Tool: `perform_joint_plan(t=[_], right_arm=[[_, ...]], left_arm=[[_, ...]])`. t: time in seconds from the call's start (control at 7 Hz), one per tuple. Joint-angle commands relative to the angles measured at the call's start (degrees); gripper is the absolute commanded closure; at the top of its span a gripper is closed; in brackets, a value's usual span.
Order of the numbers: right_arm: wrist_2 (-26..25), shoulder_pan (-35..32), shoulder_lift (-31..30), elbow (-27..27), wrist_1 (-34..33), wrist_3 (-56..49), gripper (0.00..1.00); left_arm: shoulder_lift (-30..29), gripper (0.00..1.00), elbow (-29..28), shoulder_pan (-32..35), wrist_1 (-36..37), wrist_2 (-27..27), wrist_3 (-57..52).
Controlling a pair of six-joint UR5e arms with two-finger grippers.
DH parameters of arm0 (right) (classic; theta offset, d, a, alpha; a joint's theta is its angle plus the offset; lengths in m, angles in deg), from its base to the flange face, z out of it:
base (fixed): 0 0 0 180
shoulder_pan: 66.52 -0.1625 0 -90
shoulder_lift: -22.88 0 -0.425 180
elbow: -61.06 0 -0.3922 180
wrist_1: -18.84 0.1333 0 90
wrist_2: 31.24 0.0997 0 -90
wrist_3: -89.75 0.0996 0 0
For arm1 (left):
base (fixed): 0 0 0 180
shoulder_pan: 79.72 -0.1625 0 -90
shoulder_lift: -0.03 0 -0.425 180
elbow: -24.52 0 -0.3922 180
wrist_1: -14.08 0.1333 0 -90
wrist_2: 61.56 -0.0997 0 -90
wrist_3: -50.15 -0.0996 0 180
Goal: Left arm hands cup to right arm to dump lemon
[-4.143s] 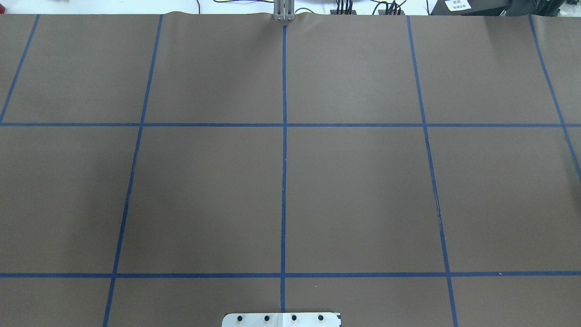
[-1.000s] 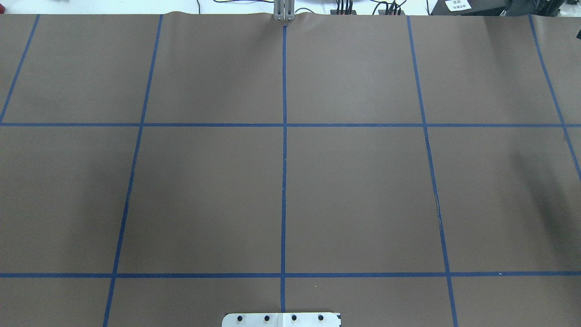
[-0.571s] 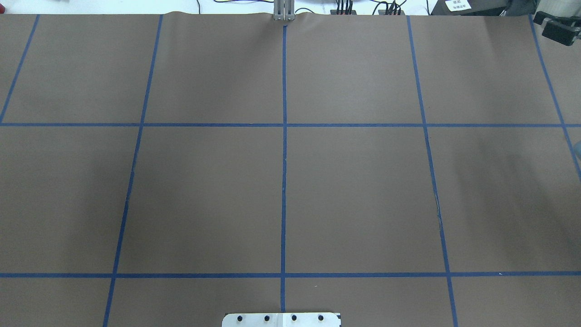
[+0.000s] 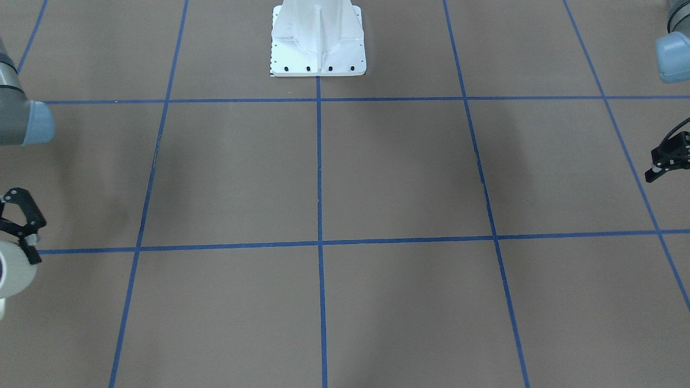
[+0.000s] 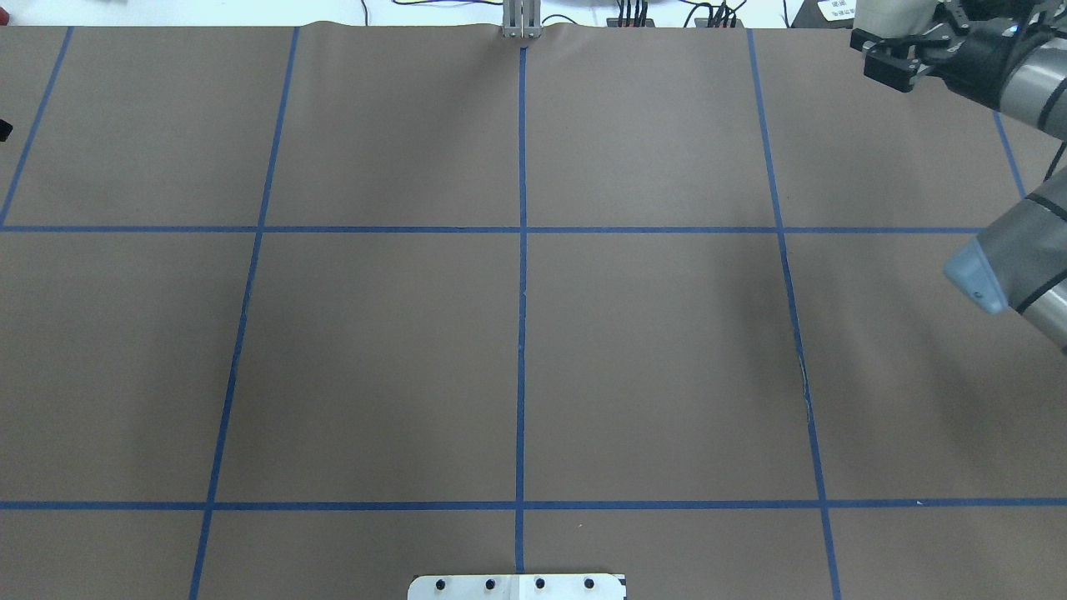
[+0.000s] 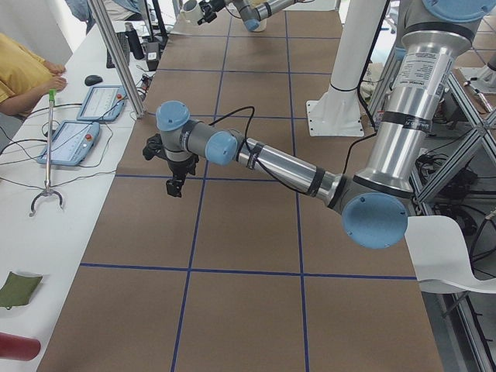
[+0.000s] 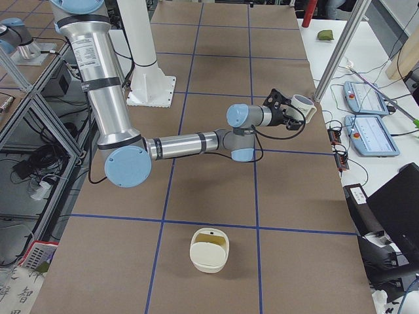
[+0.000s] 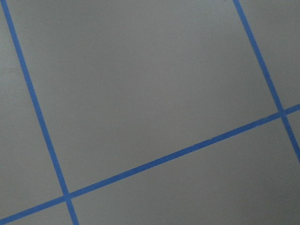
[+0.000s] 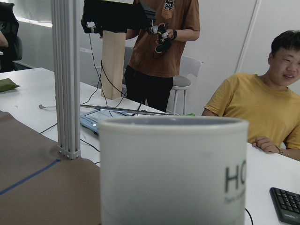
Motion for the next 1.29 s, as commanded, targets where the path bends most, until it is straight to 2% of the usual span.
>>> perform_joint_plan(t=[0.0, 0.14, 0.43, 0.57, 0.86, 1.0, 1.14], right_arm=[[-6.27, 7.1, 5.22, 0.11, -4.56, -2.35, 1.0], [-8.05, 9.39, 8.2, 0.11, -7.72, -2.44, 1.0], [-17.24, 15.36, 11.2, 0.9, -8.89, -2.09, 1.0], [-19.12, 16.96, 13.83, 1.86, -9.76, -2.09, 1.0], [-28.84, 23.18, 21.81, 7.81, -11.0, -2.09, 1.0], [-30.2, 24.34, 22.98, 8.54, -11.09, -2.09, 1.0], [-30.21, 24.7, 23.25, 8.55, -11.26, -2.09, 1.0]], left_arm=[[-7.44, 0.0, -0.35, -4.23, -0.03, 0.32, 14.19], [-11.66, 0.0, -0.61, -7.83, -0.03, 0.15, 22.72], [-17.74, 0.0, -0.53, -11.81, -2.82, 0.23, 39.42], [-20.03, 0.0, -1.92, -12.87, -6.93, 0.23, 47.25], [-25.03, 0.0, -8.84, -15.24, -20.17, 0.15, 63.76], [-27.32, 0.0, -12.44, -17.08, -25.9, -0.29, 70.81], [-29.78, 0.0, -14.13, -18.49, -27.0, -0.38, 75.32]])
